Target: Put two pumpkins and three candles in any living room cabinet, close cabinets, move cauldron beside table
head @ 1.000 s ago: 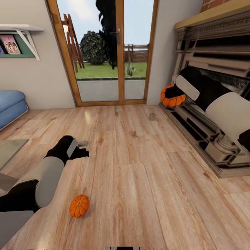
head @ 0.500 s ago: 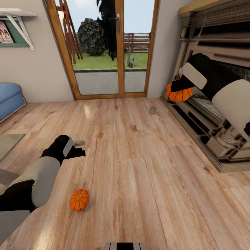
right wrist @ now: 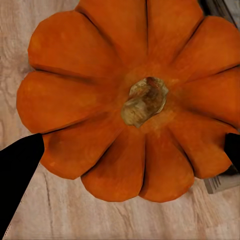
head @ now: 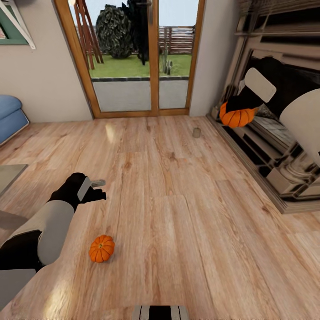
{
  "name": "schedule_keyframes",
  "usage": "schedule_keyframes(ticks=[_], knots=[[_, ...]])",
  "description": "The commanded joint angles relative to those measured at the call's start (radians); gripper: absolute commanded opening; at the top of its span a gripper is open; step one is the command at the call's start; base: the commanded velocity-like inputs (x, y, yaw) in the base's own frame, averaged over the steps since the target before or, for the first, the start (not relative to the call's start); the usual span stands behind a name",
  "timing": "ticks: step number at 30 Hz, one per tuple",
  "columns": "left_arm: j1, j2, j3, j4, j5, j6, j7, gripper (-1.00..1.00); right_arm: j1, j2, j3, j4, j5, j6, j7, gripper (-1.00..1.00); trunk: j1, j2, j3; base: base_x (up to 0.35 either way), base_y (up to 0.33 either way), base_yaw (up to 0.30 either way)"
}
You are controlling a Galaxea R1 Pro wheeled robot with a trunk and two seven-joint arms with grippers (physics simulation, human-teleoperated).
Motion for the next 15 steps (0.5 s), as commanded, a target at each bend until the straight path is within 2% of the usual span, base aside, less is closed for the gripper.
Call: schedule_keyframes(ticks=[1,15], knots=[[-0.001,0.002,0.006,-0.001,-0.003,0.003,0.001,1.0,-0.001,-0.001,0.008,-0.003,-0.006,0.003,-0.007,-1.0,0.0,-0.001,-0.005,0.0,0.0,0.0],[-0.001,0.012,0.006,-0.001,-0.003,0.001,-0.005,1.0,-0.001,-0.002,0.021,-0.01,-0.008,-0.008,-0.009,-1.0,0.006,-0.004,-0.059,0.0,0.0,0.0]])
